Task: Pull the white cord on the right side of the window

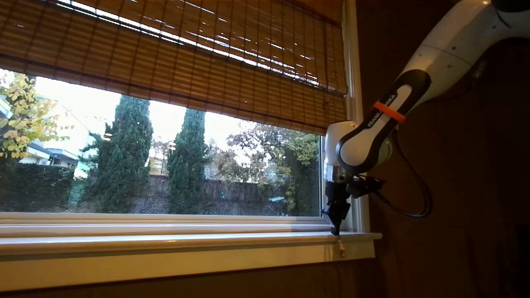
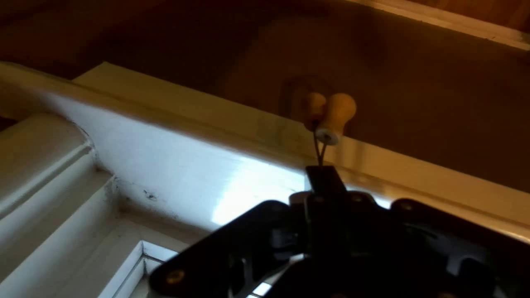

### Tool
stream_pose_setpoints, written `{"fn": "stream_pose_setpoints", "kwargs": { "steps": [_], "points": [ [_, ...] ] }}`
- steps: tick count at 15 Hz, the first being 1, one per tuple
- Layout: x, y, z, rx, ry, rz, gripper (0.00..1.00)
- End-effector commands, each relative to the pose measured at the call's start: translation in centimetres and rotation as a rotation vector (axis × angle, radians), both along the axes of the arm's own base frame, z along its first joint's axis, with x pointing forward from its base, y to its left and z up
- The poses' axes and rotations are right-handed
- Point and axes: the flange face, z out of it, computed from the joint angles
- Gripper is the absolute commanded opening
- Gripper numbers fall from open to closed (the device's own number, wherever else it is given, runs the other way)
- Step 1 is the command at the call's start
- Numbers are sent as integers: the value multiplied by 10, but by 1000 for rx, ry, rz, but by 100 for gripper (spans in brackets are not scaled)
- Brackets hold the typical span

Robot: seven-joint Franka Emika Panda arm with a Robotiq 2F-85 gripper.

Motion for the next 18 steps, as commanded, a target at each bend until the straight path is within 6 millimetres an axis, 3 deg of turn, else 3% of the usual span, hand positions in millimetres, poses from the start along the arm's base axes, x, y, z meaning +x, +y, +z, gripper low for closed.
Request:
{"fn": "stream_pose_setpoints", "kwargs": {
  "steps": [1,2,4,6,10,12,14,18],
  "points": [
    [-10,4,-73,33,149,19,1],
    [-9,3,-73,38,150,23,28],
    [-10,-1,-75,40,161,14,33],
    [-13,-7,-80,34,186,-13,47],
    [-39,-32,-179,54,396,-111,76],
    [-49,-47,-199,100,445,-168,88],
    [-59,-64,-203,143,462,-218,99],
    [-79,-95,-171,212,416,-282,100]
  ]
}}
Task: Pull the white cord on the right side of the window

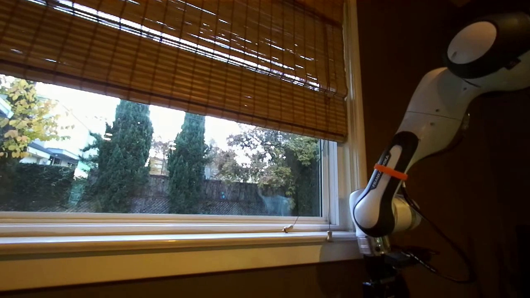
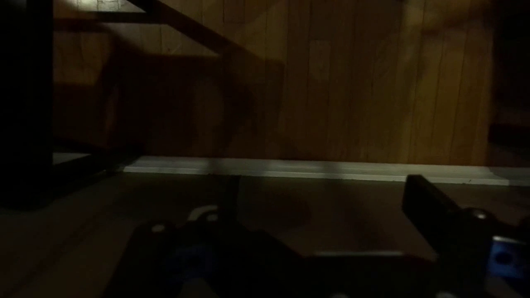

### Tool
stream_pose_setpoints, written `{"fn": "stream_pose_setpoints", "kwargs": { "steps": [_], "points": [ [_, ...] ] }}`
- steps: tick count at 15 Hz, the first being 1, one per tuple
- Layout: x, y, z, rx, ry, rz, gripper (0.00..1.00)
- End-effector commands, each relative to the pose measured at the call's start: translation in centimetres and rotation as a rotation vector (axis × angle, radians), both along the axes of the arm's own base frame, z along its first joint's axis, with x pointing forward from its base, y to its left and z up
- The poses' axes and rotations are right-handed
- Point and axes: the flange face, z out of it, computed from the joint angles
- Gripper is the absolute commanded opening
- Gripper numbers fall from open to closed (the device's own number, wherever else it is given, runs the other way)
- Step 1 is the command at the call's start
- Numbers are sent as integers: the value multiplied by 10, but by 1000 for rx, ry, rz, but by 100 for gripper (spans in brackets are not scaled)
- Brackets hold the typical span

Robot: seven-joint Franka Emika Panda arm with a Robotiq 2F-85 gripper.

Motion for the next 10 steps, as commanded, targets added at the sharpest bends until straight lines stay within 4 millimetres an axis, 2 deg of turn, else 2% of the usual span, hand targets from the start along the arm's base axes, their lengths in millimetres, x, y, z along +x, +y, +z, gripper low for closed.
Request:
{"fn": "stream_pose_setpoints", "kwargs": {
  "steps": [1,4,6,10],
  "points": [
    [-25,-22,49,61,-48,-55,100],
    [-51,-37,97,87,-141,-89,100],
    [-63,-45,132,88,-262,-131,100],
    [-89,-44,209,66,-493,-159,100]
  ]
}}
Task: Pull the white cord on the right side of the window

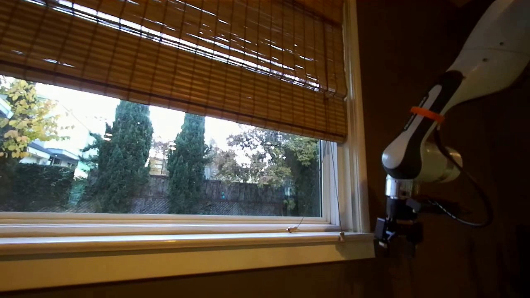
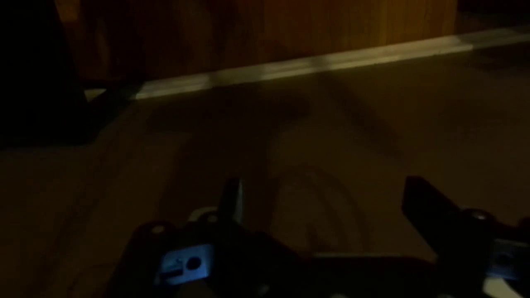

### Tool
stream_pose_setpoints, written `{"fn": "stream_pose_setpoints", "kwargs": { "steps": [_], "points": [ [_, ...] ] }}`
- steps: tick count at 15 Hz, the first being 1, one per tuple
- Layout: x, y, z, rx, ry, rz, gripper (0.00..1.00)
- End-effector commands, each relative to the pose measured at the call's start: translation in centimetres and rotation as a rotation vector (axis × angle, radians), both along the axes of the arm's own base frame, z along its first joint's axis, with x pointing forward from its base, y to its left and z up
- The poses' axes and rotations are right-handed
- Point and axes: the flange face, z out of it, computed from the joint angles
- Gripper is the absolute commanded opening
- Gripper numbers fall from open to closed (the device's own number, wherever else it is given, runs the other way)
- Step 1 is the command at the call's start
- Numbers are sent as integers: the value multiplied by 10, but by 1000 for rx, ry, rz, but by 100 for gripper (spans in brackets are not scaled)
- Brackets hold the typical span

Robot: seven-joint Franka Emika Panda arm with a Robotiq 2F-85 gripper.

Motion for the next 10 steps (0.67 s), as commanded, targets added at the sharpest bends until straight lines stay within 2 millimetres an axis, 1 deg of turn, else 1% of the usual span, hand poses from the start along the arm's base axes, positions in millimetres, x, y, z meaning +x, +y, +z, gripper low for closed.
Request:
{"fn": "stream_pose_setpoints", "kwargs": {
  "steps": [1,6,7,8,9,10],
  "points": [
    [-42,11,71,-17,-202,-19,100],
    [-81,25,174,-43,-484,-48,100],
    [-51,16,145,-59,-392,-26,100],
    [-57,19,159,-61,-417,-24,100],
    [-59,19,162,-60,-418,-24,100],
    [-59,18,159,-59,-412,-26,100]
  ]
}}
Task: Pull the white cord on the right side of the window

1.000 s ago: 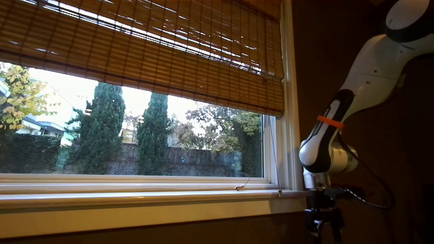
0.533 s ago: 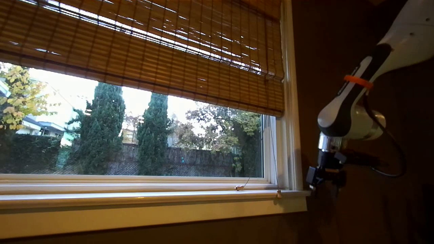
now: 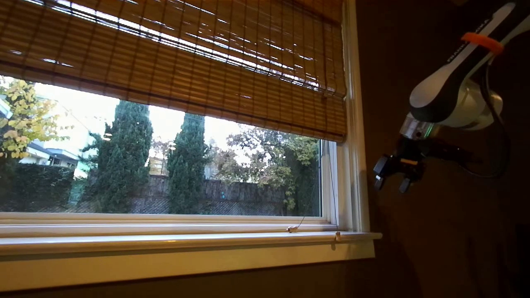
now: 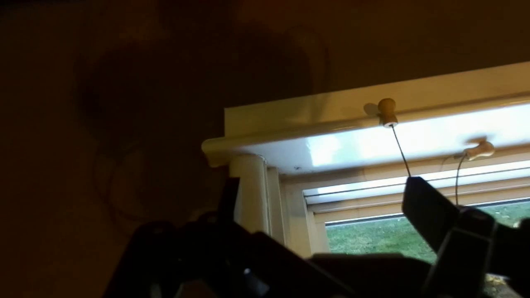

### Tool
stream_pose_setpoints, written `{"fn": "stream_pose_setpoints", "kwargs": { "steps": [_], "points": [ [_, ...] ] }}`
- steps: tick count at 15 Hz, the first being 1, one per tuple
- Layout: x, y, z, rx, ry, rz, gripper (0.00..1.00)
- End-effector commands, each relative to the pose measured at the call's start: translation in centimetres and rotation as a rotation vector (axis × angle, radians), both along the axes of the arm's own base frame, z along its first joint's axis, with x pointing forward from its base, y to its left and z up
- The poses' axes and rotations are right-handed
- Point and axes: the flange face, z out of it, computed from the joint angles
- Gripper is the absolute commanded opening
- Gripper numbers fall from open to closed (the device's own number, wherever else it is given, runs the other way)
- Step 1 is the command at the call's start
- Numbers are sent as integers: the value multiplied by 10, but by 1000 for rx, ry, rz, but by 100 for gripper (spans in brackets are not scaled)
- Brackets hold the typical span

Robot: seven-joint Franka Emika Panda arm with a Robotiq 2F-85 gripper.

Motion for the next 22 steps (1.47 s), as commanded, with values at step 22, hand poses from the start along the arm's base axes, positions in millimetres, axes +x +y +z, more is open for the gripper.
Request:
{"fn": "stream_pose_setpoints", "kwargs": {
  "steps": [22],
  "points": [
    [-1,52,212,-41,-604,199,100]
  ]
}}
